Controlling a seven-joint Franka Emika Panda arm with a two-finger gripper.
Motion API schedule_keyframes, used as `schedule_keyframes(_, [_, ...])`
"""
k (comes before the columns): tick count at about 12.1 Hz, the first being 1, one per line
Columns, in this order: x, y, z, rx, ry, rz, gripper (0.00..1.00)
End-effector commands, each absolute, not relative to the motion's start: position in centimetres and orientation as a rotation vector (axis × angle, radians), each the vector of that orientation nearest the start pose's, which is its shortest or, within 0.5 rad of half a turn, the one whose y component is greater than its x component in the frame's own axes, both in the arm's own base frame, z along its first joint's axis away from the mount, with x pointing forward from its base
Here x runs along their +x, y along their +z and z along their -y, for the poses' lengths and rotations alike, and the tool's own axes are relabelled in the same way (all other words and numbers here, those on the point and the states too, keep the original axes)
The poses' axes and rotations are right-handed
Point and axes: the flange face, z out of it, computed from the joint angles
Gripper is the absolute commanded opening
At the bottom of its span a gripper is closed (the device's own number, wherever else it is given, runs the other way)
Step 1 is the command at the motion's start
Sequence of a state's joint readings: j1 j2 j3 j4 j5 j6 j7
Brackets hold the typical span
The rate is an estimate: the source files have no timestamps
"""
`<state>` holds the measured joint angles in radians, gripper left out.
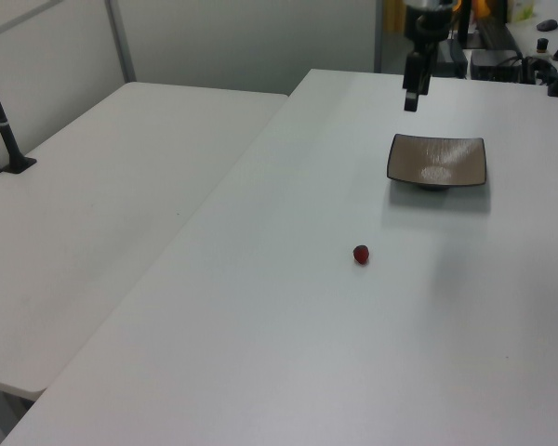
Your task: Strawberries on a ceramic plate
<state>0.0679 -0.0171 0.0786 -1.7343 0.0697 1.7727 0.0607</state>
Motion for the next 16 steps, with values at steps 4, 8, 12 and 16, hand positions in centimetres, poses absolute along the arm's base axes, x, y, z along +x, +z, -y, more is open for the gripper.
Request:
schedule_keyframes(4, [55.8,56.0,-8.6,-3.086,-0.051,0.108,1.0])
schedule_keyframes(8, [56.3,56.6,-9.1,-3.082,-0.064,0.106,1.0])
schedule_keyframes(12, [57.3,54.3,-10.9,-3.08,-0.029,0.148,1.0])
schedule_keyframes(16, [58.9,51.4,-13.4,-3.068,-0.076,0.199,1.0])
